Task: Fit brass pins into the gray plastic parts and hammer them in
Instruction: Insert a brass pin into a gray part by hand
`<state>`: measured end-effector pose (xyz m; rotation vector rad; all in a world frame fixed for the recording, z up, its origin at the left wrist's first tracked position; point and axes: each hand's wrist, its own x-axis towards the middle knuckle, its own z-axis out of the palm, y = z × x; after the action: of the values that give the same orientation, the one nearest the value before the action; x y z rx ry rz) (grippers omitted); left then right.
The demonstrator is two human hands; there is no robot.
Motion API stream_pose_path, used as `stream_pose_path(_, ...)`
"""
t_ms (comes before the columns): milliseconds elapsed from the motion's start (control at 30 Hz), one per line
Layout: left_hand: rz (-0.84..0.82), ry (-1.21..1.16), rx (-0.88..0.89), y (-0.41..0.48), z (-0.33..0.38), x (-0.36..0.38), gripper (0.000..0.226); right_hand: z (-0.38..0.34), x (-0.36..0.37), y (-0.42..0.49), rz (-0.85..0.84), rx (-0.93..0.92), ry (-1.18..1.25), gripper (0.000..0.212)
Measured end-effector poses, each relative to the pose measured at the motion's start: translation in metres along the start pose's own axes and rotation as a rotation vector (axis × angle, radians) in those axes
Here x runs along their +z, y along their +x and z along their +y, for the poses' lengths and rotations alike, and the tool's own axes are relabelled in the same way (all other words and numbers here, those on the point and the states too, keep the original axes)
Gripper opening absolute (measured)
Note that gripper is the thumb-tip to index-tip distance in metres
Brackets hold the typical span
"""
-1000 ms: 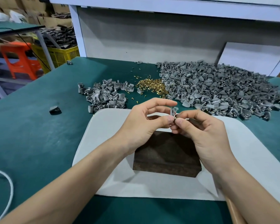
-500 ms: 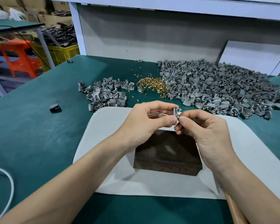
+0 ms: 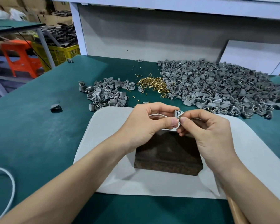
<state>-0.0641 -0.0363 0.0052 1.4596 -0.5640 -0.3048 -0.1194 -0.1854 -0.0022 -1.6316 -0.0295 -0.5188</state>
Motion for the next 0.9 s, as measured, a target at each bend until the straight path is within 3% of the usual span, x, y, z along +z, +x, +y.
stream_pose_path(900, -0.044, -0.031, 0.015, 0.0017, -0.0035, 0.0001, 0.02, -0.0018, -0.0028, 0.002, -0.026, 0.043, -0.007, 0.013)
